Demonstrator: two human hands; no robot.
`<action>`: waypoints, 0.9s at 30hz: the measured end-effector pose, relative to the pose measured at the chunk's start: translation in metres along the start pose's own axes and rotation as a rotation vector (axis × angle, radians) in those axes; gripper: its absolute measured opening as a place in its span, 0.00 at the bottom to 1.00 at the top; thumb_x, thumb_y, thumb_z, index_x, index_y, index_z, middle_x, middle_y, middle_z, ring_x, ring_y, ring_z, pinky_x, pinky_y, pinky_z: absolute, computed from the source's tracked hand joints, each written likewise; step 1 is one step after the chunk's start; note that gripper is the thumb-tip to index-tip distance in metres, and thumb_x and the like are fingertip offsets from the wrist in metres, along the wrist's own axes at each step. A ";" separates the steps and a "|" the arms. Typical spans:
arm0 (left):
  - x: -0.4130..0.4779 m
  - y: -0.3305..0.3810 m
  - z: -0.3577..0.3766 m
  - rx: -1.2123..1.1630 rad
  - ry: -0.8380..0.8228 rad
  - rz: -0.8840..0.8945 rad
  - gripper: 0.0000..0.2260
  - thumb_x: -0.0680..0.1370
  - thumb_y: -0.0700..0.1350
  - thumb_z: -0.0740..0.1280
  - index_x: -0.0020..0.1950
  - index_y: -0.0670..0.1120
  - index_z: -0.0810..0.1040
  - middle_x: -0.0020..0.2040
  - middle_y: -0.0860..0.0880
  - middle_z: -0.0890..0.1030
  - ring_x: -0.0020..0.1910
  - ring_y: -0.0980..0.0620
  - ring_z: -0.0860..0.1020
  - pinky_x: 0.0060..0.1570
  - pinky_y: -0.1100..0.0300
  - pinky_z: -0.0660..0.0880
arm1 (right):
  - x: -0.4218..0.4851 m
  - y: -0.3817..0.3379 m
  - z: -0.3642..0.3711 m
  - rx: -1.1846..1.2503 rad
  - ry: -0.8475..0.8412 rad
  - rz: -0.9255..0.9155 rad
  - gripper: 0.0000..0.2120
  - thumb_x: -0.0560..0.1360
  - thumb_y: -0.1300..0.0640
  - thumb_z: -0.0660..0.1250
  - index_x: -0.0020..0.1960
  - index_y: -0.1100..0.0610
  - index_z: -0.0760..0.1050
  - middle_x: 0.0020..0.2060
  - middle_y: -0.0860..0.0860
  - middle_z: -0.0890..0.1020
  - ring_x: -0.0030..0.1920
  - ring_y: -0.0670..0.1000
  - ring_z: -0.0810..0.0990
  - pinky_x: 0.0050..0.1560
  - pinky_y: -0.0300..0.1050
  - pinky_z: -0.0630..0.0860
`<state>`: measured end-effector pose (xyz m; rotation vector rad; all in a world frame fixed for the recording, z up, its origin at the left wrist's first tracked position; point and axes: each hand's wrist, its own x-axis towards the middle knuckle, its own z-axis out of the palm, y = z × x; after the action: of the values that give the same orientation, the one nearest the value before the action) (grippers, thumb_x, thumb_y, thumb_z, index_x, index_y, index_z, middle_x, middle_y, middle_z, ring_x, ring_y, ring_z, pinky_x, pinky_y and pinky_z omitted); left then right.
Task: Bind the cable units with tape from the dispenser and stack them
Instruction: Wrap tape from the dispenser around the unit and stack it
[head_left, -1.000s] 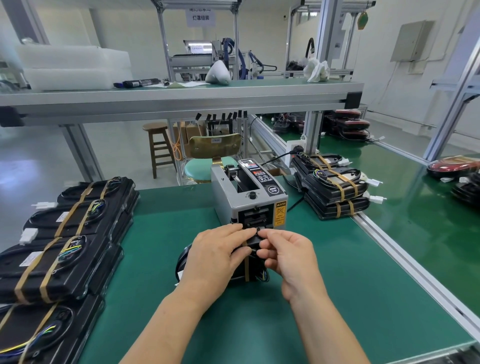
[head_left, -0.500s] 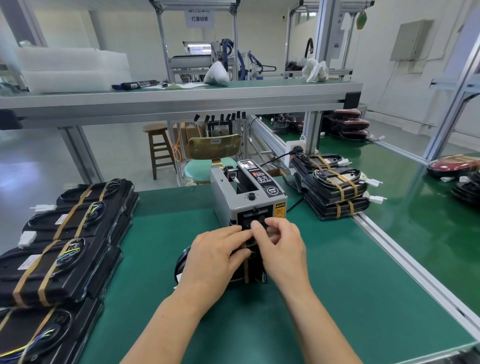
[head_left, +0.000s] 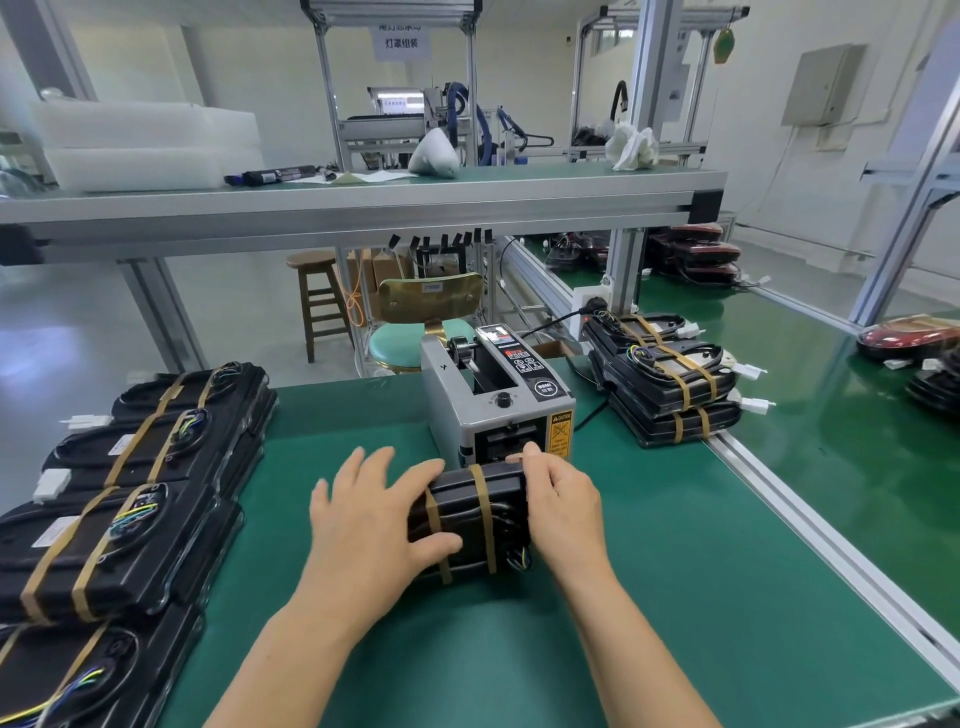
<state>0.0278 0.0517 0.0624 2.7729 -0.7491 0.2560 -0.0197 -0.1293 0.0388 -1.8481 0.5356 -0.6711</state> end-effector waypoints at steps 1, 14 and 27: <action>-0.002 -0.006 0.002 -0.108 -0.017 -0.037 0.36 0.71 0.67 0.69 0.75 0.66 0.57 0.75 0.52 0.62 0.75 0.47 0.59 0.70 0.48 0.60 | -0.002 0.003 0.000 0.028 -0.024 0.012 0.21 0.82 0.46 0.57 0.32 0.46 0.76 0.33 0.39 0.79 0.40 0.48 0.76 0.40 0.31 0.68; -0.022 -0.031 0.030 -0.985 0.083 -0.499 0.16 0.69 0.47 0.78 0.52 0.52 0.76 0.45 0.55 0.83 0.46 0.54 0.80 0.40 0.64 0.72 | -0.031 0.041 -0.005 -0.001 -0.362 -0.020 0.37 0.71 0.60 0.75 0.74 0.46 0.62 0.69 0.42 0.71 0.69 0.43 0.70 0.72 0.45 0.66; -0.035 -0.057 -0.017 -0.916 0.530 -0.556 0.18 0.73 0.50 0.73 0.58 0.56 0.71 0.50 0.61 0.78 0.50 0.68 0.75 0.46 0.72 0.70 | -0.055 -0.009 0.056 0.167 -0.390 -0.077 0.33 0.70 0.56 0.77 0.71 0.49 0.68 0.58 0.38 0.79 0.58 0.37 0.78 0.60 0.37 0.71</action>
<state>0.0257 0.1207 0.0592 1.8009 0.0714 0.3840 -0.0224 -0.0527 0.0195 -1.7869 0.1492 -0.3770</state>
